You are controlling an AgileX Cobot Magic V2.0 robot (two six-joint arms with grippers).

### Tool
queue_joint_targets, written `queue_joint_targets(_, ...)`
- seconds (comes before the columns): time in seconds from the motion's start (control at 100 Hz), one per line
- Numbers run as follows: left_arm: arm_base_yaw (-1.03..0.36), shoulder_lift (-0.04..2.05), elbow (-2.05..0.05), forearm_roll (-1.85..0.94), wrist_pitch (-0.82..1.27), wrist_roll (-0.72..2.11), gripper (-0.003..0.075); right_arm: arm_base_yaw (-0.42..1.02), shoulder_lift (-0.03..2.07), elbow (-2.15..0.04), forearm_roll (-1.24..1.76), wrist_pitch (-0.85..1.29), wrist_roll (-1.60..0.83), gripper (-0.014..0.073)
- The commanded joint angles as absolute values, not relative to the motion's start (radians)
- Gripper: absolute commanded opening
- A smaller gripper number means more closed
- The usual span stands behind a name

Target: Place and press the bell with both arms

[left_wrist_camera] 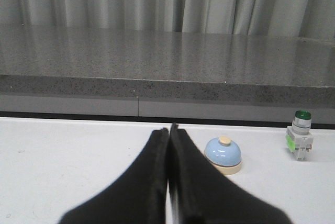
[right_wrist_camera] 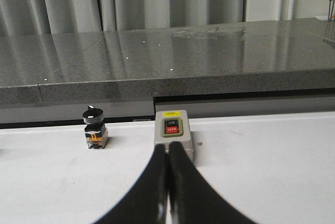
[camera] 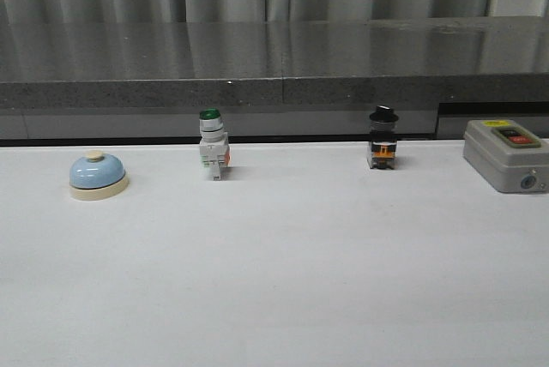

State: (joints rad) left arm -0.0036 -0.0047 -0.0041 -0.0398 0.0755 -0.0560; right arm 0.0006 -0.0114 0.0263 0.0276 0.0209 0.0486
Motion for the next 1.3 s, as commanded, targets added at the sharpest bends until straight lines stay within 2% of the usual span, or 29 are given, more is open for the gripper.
queue_joint_targets(0.0, -0.004, -0.003, -0.054, -0.056, 0.0, -0.067, -0.002, -0.005, -0.024, 0.012, 0.021, -0.065, 0.045, -0.0069)
queue_joint_targets(0.25, -0.006, 0.132, -0.283, -0.097, 0.216, -0.067, -0.002, -0.005, -0.024, 0.012, 0.021, -0.065, 0.045, -0.0069)
queue_joint_targets(0.62, -0.006, 0.471, -0.601, -0.098, 0.511, -0.019, -0.002, -0.005, -0.024, 0.012, 0.021, -0.065, 0.045, -0.0069)
queue_joint_targets(0.9, -0.006, 0.76, -0.781, -0.112, 0.578, 0.0, -0.002, -0.005, -0.024, 0.012, 0.021, -0.065, 0.045, -0.0069)
queue_joint_targets(0.98, -0.006, 0.836, -0.828, -0.148, 0.578, 0.08, -0.0011, -0.005, -0.024, 0.012, 0.021, -0.065, 0.045, -0.0069)
queue_joint_targets(1.03, -0.006, 0.88, -0.856, -0.173, 0.578, 0.099, 0.0018, -0.005, -0.024, 0.012, 0.021, -0.065, 0.045, -0.0069)
queue_joint_targets(1.1, -0.006, 0.944, -0.899, -0.218, 0.583, 0.099, 0.0097, -0.005, -0.024, 0.012, 0.021, -0.065, 0.045, -0.0069)
queue_joint_targets(1.15, -0.006, 0.987, -0.927, -0.241, 0.595, 0.116, 0.0179, -0.005, -0.024, 0.012, 0.021, -0.065, 0.045, -0.0069)
queue_joint_targets(1.29, -0.006, 1.1, -0.998, -0.289, 0.613, 0.183, 0.0472, -0.005, -0.024, 0.012, 0.021, -0.065, 0.045, -0.0069)
